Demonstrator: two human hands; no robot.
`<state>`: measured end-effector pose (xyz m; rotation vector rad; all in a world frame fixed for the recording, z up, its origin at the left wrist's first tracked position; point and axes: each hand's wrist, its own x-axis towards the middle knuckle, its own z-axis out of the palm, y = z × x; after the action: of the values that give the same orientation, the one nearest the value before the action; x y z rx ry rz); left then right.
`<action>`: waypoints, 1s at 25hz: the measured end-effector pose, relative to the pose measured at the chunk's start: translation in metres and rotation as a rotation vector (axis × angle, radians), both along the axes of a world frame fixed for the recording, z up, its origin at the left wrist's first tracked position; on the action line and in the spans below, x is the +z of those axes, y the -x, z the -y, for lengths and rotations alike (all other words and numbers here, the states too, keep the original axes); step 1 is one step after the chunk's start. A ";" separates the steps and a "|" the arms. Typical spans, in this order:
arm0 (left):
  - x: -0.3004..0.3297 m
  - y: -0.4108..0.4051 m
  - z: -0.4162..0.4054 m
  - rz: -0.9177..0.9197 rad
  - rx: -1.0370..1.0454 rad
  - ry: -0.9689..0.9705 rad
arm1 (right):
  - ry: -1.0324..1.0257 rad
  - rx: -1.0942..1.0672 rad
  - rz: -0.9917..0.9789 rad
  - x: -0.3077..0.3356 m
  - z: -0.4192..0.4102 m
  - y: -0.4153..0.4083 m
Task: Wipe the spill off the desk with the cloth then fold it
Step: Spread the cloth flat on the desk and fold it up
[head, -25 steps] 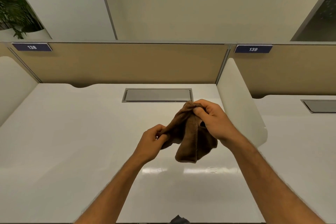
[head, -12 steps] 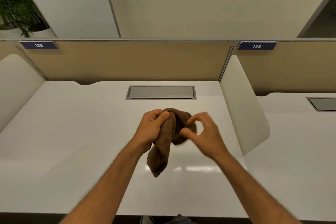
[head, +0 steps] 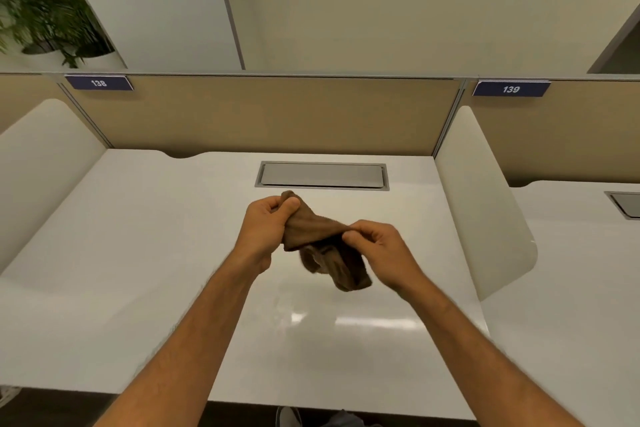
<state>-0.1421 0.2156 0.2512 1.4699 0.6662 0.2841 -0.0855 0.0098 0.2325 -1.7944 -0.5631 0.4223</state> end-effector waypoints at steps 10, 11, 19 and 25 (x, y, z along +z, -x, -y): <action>-0.032 0.011 0.002 -0.148 -0.269 -0.197 | 0.105 -0.018 0.229 0.056 -0.043 -0.022; -0.039 0.013 0.003 -0.132 -0.331 -0.196 | 0.106 -0.024 0.231 0.059 -0.048 -0.022; -0.082 0.010 -0.021 -0.078 -0.500 -0.521 | 0.154 -0.125 0.215 0.070 -0.039 -0.024; -0.120 0.018 -0.075 -0.189 -0.703 -0.683 | 0.339 -0.135 0.126 0.048 0.009 -0.018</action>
<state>-0.1603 0.2910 0.1311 2.3037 0.1519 -0.2050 -0.0672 0.0012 0.2805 -2.1819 -0.4738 0.3272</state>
